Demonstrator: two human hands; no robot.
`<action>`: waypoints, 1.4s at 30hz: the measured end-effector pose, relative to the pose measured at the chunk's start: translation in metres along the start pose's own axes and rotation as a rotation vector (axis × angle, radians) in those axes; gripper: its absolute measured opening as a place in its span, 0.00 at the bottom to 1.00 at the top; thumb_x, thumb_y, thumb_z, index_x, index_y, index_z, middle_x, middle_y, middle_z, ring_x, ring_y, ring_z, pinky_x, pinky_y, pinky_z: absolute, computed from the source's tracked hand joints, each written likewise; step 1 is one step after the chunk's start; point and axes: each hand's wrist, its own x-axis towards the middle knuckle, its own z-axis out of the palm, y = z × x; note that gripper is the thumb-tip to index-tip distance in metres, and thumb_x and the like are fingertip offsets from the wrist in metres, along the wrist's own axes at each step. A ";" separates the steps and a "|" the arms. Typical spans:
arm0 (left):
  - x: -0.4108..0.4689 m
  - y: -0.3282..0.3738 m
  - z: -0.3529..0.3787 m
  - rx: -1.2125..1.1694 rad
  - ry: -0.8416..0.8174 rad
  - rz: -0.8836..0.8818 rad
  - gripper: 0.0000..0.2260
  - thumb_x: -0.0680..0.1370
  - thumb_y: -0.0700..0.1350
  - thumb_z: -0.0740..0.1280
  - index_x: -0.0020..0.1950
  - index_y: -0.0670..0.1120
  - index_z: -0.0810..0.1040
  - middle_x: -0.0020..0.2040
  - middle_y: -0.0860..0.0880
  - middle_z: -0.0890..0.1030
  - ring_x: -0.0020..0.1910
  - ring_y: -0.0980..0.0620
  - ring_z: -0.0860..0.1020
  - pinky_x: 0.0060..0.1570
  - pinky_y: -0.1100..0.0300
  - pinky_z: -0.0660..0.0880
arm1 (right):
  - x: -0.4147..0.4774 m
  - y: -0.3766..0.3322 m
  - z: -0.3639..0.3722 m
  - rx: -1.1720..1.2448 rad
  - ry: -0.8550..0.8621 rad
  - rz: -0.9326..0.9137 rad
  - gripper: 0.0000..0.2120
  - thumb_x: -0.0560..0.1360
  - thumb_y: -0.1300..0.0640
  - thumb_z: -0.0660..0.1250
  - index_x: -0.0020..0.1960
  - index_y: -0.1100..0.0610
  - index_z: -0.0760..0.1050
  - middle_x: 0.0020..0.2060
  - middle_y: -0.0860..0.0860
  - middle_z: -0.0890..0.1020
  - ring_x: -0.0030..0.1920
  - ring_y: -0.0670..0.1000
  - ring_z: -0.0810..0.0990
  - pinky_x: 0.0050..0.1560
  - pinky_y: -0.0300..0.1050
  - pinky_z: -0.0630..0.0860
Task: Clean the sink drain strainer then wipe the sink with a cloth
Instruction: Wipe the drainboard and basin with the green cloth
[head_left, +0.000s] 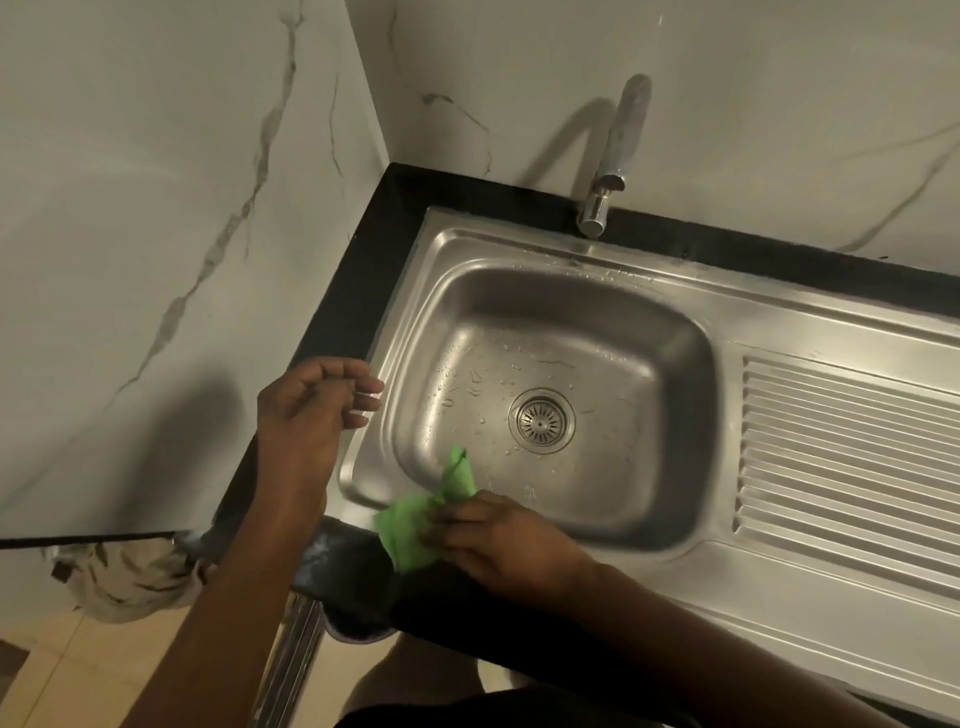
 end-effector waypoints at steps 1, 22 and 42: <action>-0.001 -0.003 0.003 0.002 -0.006 -0.006 0.14 0.76 0.33 0.63 0.49 0.45 0.87 0.45 0.42 0.88 0.43 0.43 0.86 0.44 0.54 0.81 | -0.003 0.002 -0.003 0.006 -0.005 0.010 0.16 0.85 0.53 0.62 0.70 0.55 0.80 0.68 0.53 0.80 0.65 0.58 0.78 0.69 0.52 0.72; 0.022 -0.008 0.057 0.110 -0.418 -0.001 0.18 0.80 0.33 0.64 0.47 0.54 0.87 0.45 0.46 0.89 0.43 0.48 0.87 0.41 0.63 0.82 | -0.023 0.223 -0.146 -0.333 0.625 1.158 0.31 0.85 0.44 0.54 0.85 0.48 0.52 0.85 0.57 0.51 0.84 0.61 0.49 0.82 0.66 0.48; 0.052 -0.001 0.040 0.148 -0.348 -0.083 0.15 0.81 0.31 0.63 0.49 0.47 0.86 0.44 0.48 0.89 0.45 0.46 0.88 0.46 0.55 0.80 | 0.220 0.124 -0.089 -0.327 0.455 0.697 0.34 0.84 0.62 0.57 0.85 0.55 0.47 0.85 0.57 0.47 0.84 0.59 0.44 0.82 0.63 0.52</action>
